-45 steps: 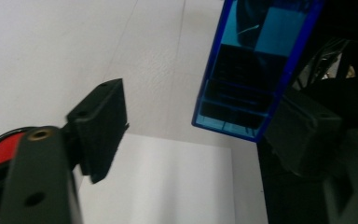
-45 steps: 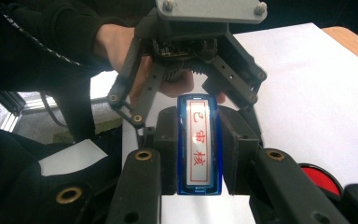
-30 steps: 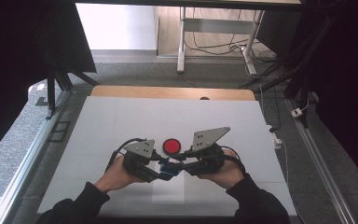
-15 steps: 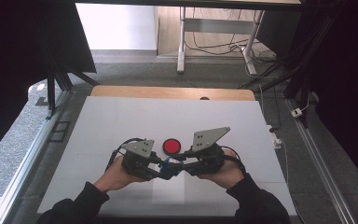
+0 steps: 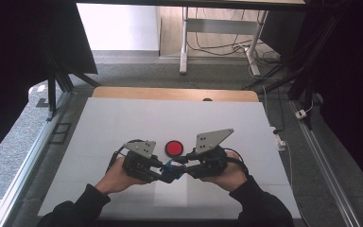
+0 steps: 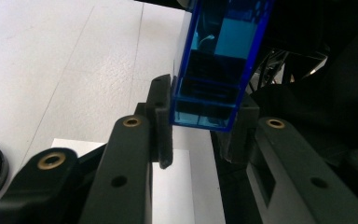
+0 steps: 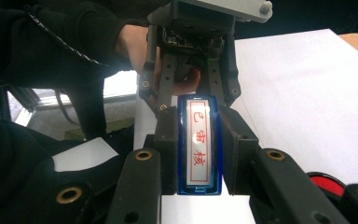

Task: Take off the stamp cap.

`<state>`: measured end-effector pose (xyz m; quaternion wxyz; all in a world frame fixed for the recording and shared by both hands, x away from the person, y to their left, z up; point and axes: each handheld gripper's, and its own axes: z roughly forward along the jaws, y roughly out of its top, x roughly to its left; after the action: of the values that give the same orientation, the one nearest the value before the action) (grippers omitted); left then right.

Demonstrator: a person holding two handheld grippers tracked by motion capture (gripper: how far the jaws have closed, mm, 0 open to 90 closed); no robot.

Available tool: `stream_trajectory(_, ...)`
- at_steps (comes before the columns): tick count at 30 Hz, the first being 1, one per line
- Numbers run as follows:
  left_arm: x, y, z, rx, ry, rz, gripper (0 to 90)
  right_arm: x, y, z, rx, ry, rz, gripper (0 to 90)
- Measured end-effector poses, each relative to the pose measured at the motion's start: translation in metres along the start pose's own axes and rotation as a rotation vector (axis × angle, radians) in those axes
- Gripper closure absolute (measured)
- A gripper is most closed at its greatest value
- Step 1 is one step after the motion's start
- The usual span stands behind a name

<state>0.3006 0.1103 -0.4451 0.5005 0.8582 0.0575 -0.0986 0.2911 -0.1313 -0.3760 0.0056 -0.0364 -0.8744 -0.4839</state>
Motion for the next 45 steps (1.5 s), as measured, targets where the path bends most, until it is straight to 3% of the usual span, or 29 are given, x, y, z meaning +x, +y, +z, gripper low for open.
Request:
stream_trajectory(1,0.0,0.0,0.0,0.0,0.002,-0.003,68.7,0.002,0.001,0.0,0.001,-0.014,-0.019,71.4)
stream_trajectory(6,-0.002,0.001,-0.002,-0.006,0.009,0.023,68.9,0.003,0.002,-0.001,-0.002,-0.016,-0.024,71.4)
stream_trajectory(11,-0.008,0.003,-0.003,-0.008,0.021,0.109,69.1,-0.002,0.0,-0.004,-0.036,0.048,0.031,71.4)
stream_trajectory(16,-0.011,0.003,-0.003,0.002,0.037,0.143,69.3,-0.006,-0.003,-0.003,-0.051,0.084,0.052,71.4)
stream_trajectory(20,-0.009,0.003,-0.002,0.011,0.035,0.106,69.2,-0.005,-0.003,-0.003,-0.043,0.074,0.038,71.5)
stream_trajectory(21,-0.008,0.004,-0.003,0.019,0.036,0.091,69.3,-0.002,-0.001,-0.003,-0.029,0.041,0.005,71.5)
stream_trajectory(22,-0.007,0.003,-0.002,0.027,0.04,0.081,69.3,-0.002,-0.001,-0.003,-0.029,0.041,0.005,71.5)
stream_trajectory(23,-0.006,0.002,-0.002,0.038,0.049,0.067,69.2,0.002,0.001,-0.003,-0.012,0.005,-0.035,71.5)
stream_trajectory(26,-0.006,0.001,-0.002,0.026,0.042,0.079,69.2,0.004,0.003,-0.004,-0.003,-0.01,-0.051,71.5)
stream_trajectory(29,-0.008,0.003,-0.002,0.027,0.055,0.089,69.1,0.001,0.002,-0.006,-0.017,-0.001,-0.028,71.4)
stream_trajectory(38,-0.008,0.001,-0.004,0.022,0.079,0.043,68.9,0.001,0.001,-0.005,-0.024,-0.022,-0.026,71.4)
stream_trajectory(45,-0.013,-0.002,-0.009,0.032,0.16,-0.01,68.7,0.001,0.002,-0.009,-0.042,-0.053,-0.018,71.3)
